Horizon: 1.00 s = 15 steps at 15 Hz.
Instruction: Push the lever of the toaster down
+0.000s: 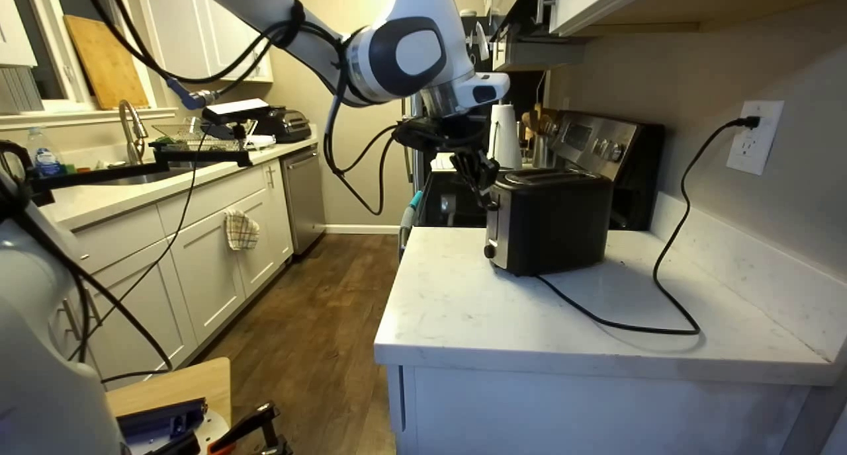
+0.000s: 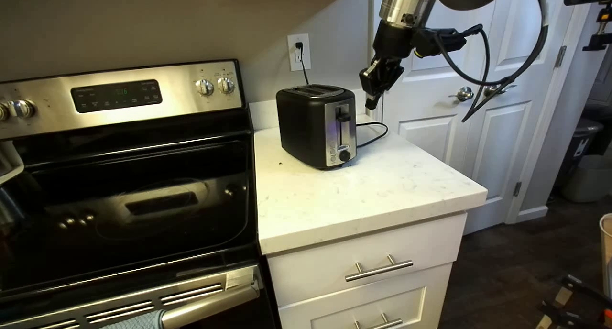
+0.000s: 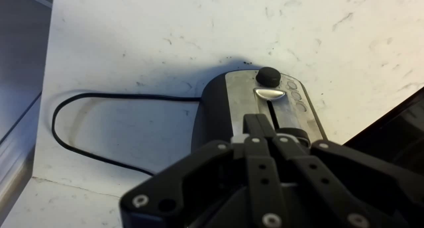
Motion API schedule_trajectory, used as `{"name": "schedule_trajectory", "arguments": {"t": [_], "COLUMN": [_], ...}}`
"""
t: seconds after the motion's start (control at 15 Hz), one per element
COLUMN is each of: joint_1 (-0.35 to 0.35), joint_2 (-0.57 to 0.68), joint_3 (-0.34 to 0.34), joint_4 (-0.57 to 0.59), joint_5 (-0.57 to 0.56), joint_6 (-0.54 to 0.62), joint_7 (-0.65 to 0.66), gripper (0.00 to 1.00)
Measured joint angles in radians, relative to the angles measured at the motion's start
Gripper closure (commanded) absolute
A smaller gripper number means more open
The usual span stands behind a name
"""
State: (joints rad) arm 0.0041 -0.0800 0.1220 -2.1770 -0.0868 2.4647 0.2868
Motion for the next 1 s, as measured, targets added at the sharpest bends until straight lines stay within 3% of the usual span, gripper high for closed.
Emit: {"name": "schedule_trajectory", "arguments": {"t": [0.27,1.0], "joint_1": [0.006,0.051], "joint_2": [0.055,0.097], "joint_3": [-0.002,-0.01], "joint_4": [0.046,0.096], "joint_5": [-0.017,-0.002], "joint_6": [0.065,0.06], "joint_7": [0.0,-0.004], "gripper": [1.0,1.0]}}
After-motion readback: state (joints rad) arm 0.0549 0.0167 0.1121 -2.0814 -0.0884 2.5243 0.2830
